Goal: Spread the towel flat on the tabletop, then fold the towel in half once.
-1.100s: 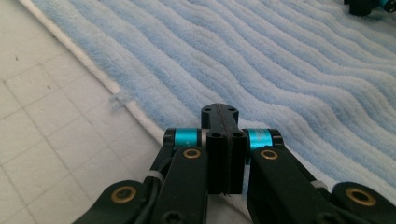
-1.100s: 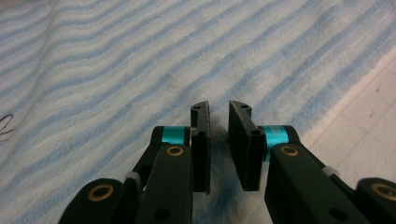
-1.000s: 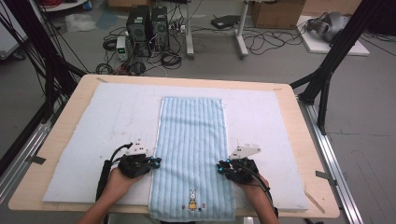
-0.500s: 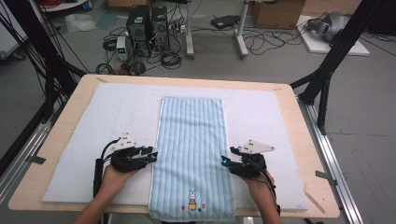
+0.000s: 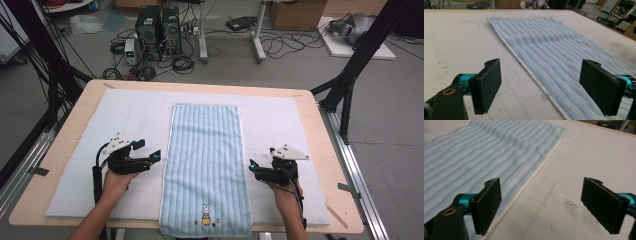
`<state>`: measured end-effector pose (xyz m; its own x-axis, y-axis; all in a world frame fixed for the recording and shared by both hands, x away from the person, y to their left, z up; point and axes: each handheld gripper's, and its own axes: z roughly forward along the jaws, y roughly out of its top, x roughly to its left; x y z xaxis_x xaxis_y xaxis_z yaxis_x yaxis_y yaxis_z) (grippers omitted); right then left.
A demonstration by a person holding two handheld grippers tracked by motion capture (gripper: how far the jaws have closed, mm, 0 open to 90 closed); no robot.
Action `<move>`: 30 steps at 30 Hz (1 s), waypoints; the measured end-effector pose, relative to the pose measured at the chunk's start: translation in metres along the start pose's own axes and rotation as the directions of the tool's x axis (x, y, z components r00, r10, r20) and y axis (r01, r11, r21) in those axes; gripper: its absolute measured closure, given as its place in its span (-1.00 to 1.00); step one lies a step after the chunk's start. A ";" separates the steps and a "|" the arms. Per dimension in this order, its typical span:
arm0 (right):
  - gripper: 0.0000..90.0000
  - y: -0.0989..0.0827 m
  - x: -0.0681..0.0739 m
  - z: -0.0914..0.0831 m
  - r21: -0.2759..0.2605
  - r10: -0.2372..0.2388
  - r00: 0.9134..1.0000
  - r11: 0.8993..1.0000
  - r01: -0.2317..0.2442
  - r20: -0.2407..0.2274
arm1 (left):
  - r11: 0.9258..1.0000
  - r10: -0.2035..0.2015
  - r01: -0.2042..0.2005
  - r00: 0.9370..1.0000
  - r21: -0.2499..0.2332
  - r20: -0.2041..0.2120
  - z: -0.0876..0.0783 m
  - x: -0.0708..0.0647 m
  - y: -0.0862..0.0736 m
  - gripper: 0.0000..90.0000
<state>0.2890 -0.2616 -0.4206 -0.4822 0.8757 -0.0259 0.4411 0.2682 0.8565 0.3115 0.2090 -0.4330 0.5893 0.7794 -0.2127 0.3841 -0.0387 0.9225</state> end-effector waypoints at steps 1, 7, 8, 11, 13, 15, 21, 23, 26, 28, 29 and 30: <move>-0.73 -0.001 -0.002 -0.001 0.001 0.006 1.000 1.000 -0.006 0.006 | 1.000 -0.001 0.001 1.000 -0.002 -0.005 -0.001 0.000 0.000 -0.59; -0.74 -0.003 -0.010 -0.007 -0.008 0.021 1.000 1.000 -0.021 0.013 | 1.000 0.006 -0.006 1.000 -0.003 0.000 -0.003 -0.002 0.000 -0.59; -0.74 -0.003 -0.010 -0.007 -0.009 0.023 1.000 1.000 -0.023 0.011 | 1.000 0.007 -0.007 1.000 0.000 -0.003 -0.003 -0.002 -0.001 -0.59; -0.74 -0.003 -0.011 -0.007 -0.008 0.028 1.000 1.000 -0.028 0.008 | 1.000 0.000 0.000 1.000 0.004 -0.007 -0.002 -0.001 -0.001 -0.59; -0.74 -0.003 -0.011 -0.006 -0.007 0.031 0.999 0.999 -0.031 0.009 | 1.000 -0.005 0.005 1.000 0.002 -0.007 -0.002 0.000 -0.002 -0.60; -0.74 -0.003 -0.012 -0.004 -0.003 0.027 1.000 1.000 -0.027 0.005 | 1.000 -0.005 0.005 1.000 0.007 -0.007 -0.002 0.002 -0.001 -0.59; -0.74 -0.003 -0.012 -0.003 0.005 0.027 1.000 1.000 -0.027 0.002 | 1.000 -0.022 0.022 1.000 0.003 -0.009 0.004 0.009 0.005 -0.59; -0.74 -0.004 -0.013 -0.004 0.006 0.034 0.999 0.999 -0.034 0.003 | 1.000 -0.026 0.026 1.000 0.005 -0.007 0.008 0.011 0.011 -0.59; -0.74 -0.004 -0.014 -0.004 0.009 0.033 0.999 0.999 -0.033 0.005 | 0.999 -0.037 0.037 0.999 -0.006 0.000 0.015 0.013 0.019 -0.59; -0.74 -0.005 -0.014 -0.005 0.006 0.034 0.999 0.999 -0.034 0.006 | 0.999 -0.050 0.050 0.999 -0.013 0.005 0.022 0.013 0.023 -0.59; -0.74 -0.005 -0.014 -0.006 0.007 0.039 0.999 0.999 -0.039 0.005 | 0.998 -0.056 0.056 0.998 -0.010 0.010 0.024 0.013 0.024 -0.59; -0.74 -0.005 -0.015 -0.006 0.004 0.036 0.999 0.999 -0.036 0.006 | 0.998 -0.061 0.061 0.998 -0.009 0.013 0.029 0.013 0.026 -0.59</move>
<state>0.2892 -0.2782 -0.4212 -0.4618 0.8870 0.0020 0.4612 0.2383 0.8547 0.3501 0.2002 -0.4210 0.5741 0.7720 -0.2727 0.4132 0.0143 0.9105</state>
